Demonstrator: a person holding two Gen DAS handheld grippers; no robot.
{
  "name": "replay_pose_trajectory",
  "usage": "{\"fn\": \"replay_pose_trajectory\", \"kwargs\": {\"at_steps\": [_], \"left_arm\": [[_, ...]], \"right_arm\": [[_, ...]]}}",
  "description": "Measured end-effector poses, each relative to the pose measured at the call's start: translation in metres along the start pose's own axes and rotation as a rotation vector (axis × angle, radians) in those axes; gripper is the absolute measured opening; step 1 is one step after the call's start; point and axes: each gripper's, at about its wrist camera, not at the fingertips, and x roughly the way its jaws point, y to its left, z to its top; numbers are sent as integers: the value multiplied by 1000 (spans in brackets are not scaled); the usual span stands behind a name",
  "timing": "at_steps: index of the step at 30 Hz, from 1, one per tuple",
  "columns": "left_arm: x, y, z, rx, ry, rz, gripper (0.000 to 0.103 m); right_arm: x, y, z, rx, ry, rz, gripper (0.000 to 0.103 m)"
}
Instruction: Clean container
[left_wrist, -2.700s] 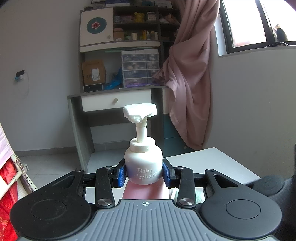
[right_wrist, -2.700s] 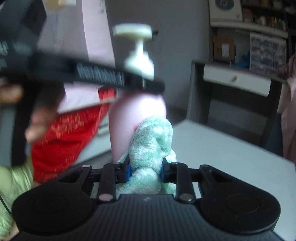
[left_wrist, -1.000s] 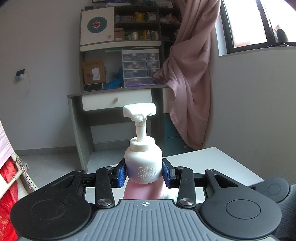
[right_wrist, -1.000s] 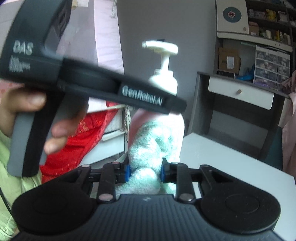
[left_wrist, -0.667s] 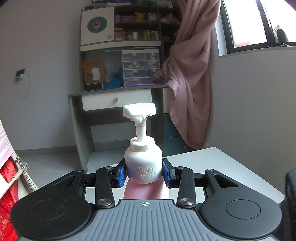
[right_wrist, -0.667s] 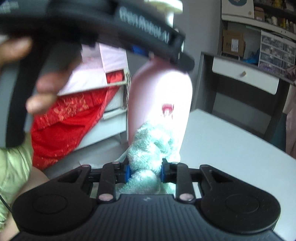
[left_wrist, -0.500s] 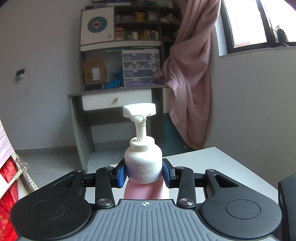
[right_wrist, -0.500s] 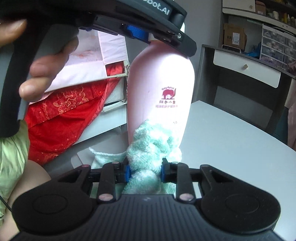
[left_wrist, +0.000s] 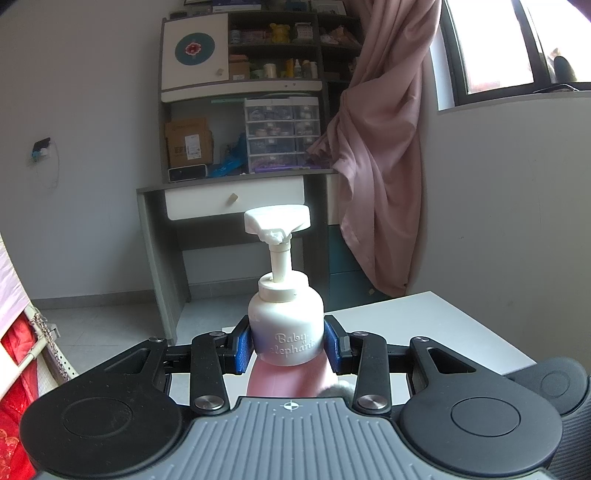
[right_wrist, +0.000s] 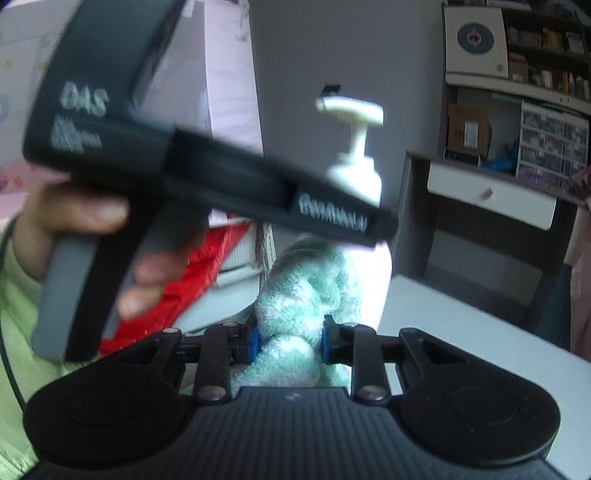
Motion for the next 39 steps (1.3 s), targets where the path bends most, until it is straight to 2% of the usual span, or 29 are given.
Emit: {"fn": "replay_pose_trajectory", "kwargs": {"at_steps": [6,22,32,34,39], "left_arm": [[-1,3,-2,1,0,0,39],[0,13,-3,0,1,0,40],[0,8,0,-1,2,2,40],[0,7,0,6,0,8,43],[1,9,-1,4,-3,8,44]], "right_arm": [[0,5,2,-17,-12,30,28],[37,0,-35,17,193,52,28],[37,-8,-38,27,199,55,28],[34,-6,-39,28,195,56,28],[30,-3,-41,33,191,57,28]]}}
